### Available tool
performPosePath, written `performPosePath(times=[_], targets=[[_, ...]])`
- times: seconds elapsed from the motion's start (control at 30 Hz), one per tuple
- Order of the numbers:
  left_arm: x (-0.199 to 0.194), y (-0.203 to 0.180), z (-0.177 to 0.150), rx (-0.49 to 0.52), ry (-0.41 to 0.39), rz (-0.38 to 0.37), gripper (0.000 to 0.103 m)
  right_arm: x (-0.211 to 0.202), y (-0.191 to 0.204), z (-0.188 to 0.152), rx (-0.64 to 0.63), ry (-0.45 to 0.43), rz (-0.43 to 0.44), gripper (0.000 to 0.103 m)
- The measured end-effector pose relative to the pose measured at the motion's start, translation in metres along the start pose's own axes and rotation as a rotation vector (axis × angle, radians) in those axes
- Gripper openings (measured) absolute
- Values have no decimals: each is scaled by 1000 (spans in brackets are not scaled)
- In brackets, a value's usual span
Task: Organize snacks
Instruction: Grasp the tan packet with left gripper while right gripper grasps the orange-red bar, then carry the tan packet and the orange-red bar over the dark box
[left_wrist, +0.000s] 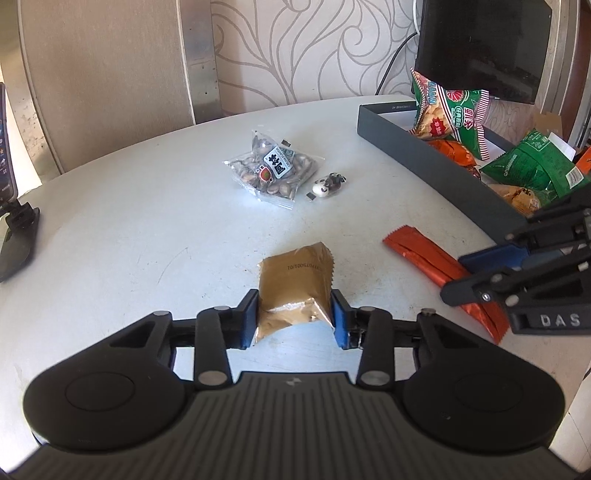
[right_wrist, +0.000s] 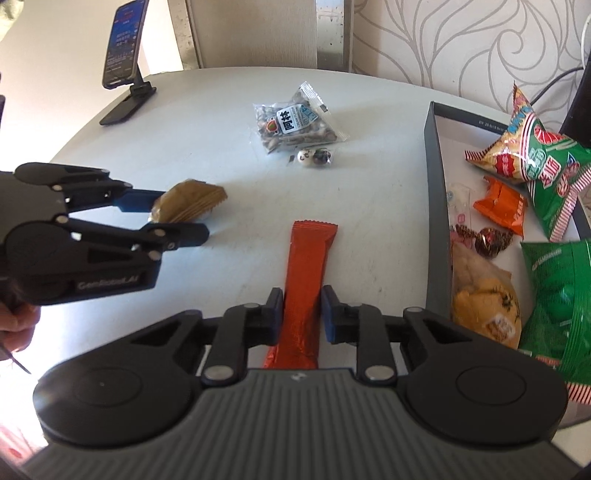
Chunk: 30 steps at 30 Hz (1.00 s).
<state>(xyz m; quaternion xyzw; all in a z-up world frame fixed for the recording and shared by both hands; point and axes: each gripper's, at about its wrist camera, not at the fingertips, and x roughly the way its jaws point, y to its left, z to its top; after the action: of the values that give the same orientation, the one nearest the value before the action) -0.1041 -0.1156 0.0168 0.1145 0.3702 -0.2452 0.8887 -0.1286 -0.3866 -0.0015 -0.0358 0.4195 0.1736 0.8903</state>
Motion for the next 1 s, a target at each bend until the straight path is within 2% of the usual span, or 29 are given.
performPosePath(times=[0.57, 1.0], targets=[[-10, -4, -8, -79, 7, 51, 42, -40, 6, -22, 34, -26, 49, 25], [-26, -18, -19, -107, 13, 42, 42, -55, 7, -30, 45, -28, 101, 25]])
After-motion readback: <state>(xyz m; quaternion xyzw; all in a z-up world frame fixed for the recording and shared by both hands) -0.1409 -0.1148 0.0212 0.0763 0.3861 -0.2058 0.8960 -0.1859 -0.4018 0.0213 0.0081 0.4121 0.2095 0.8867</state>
